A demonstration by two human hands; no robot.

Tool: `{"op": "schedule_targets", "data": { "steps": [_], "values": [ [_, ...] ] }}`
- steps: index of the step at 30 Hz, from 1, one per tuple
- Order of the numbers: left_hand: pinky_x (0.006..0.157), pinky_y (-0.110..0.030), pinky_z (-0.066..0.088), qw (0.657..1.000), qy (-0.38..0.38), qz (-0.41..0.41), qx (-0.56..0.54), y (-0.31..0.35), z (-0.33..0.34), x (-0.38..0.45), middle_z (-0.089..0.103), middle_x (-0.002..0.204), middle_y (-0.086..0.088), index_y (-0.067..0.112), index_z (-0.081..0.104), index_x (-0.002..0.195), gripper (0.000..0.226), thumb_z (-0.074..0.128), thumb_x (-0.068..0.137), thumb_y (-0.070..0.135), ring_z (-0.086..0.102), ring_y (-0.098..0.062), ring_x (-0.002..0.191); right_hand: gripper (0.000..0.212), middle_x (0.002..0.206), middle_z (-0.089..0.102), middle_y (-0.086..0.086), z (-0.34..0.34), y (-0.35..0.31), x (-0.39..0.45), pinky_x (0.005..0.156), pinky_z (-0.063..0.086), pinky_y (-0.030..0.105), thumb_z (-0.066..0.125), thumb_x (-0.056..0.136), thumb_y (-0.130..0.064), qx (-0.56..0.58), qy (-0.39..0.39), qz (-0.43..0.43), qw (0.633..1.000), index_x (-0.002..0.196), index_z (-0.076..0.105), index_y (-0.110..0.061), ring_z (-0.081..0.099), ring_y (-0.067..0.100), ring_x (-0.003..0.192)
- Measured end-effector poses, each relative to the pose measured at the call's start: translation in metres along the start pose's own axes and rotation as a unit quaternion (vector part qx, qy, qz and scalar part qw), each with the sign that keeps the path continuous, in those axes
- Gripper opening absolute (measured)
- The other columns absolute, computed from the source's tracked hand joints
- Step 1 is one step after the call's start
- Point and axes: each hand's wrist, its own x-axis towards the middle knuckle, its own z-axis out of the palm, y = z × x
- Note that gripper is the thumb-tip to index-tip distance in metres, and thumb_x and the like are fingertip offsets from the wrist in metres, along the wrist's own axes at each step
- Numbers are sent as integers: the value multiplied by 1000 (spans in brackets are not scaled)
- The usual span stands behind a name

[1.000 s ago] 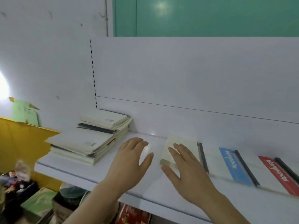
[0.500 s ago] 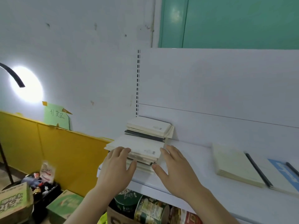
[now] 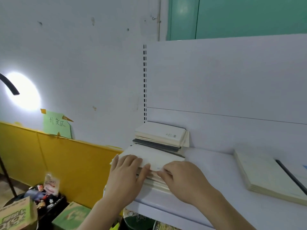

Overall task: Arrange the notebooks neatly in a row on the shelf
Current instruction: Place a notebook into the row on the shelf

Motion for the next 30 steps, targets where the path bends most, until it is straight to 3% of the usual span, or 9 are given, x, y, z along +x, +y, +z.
{"op": "schedule_targets", "data": {
  "steps": [8, 12, 15, 17, 21, 23, 25, 28, 30],
  "values": [
    [112, -36, 31, 945, 217, 31, -242, 6, -28, 14, 35, 154, -3, 18, 35, 148, 65, 48, 96, 53, 29, -20, 145, 32, 54, 53, -4, -46, 4, 0, 51, 40, 28, 33, 98, -49, 117, 182, 68, 974, 82, 55, -32, 52, 14, 53],
    [105, -26, 41, 900, 96, -72, -419, 18, -48, 11, 38, 151, 12, 31, 26, 151, 77, 48, 85, 65, 41, -3, 133, 33, 71, 66, -1, -65, -23, -5, 60, 53, 28, 44, 98, -42, 326, 300, 187, 877, 83, 67, -24, 63, 13, 66],
    [77, -14, 52, 798, -20, -120, -591, 20, -60, 12, 62, 120, 18, 36, 44, 130, 59, 53, 80, 64, 62, 11, 98, 33, 80, 73, 5, -62, -56, -8, 63, 59, 33, 48, 100, -34, 513, 295, 264, 762, 86, 72, -16, 71, 21, 77],
    [84, -27, 57, 727, -82, -131, -669, 19, -56, 9, 70, 111, 18, 34, 55, 124, 46, 57, 85, 59, 67, 3, 98, 34, 83, 74, 7, -51, -72, -12, 67, 59, 36, 49, 99, -33, 556, 286, 285, 727, 85, 73, -14, 72, 23, 80],
    [90, -33, 53, 743, -12, -140, -654, 2, -55, 1, 69, 108, 27, 44, 58, 115, 18, 57, 99, 35, 64, 2, 103, 40, 87, 74, 1, -31, -70, -19, 85, 57, 38, 46, 99, -39, 460, 242, 314, 794, 85, 74, -15, 70, 15, 85],
    [90, -35, 54, 742, 0, -148, -654, -13, -58, 1, 71, 107, 24, 42, 60, 113, 17, 57, 100, 32, 66, 1, 100, 38, 112, 70, -15, -22, -60, -21, 99, 47, 30, 39, 99, -47, 354, 197, 308, 861, 107, 72, -30, 62, 3, 107],
    [92, -39, 55, 721, -6, -161, -674, -28, -61, 1, 73, 108, 18, 37, 64, 115, 19, 59, 99, 28, 69, -4, 101, 45, 142, 44, -21, -13, -52, -20, 111, 30, 25, 35, 98, -51, 181, 106, 256, 944, 137, 50, -33, 38, 2, 134],
    [95, -44, 55, 708, -28, -168, -686, -44, -63, -1, 74, 110, 12, 31, 65, 117, 20, 58, 99, 25, 70, -11, 103, 63, 152, 14, -23, 8, -46, -8, 119, 15, 29, 37, 94, -61, 67, -43, 187, 979, 150, 25, -35, 7, 4, 145],
    [96, -45, 54, 709, -40, -165, -685, -48, -63, -4, 74, 111, 11, 31, 65, 118, 22, 57, 100, 24, 70, -12, 104, 52, 143, 33, -25, 18, -44, -3, 111, 31, 31, 35, 91, -64, 36, -65, 135, 988, 138, 39, -44, 29, 4, 136]
  ]
}}
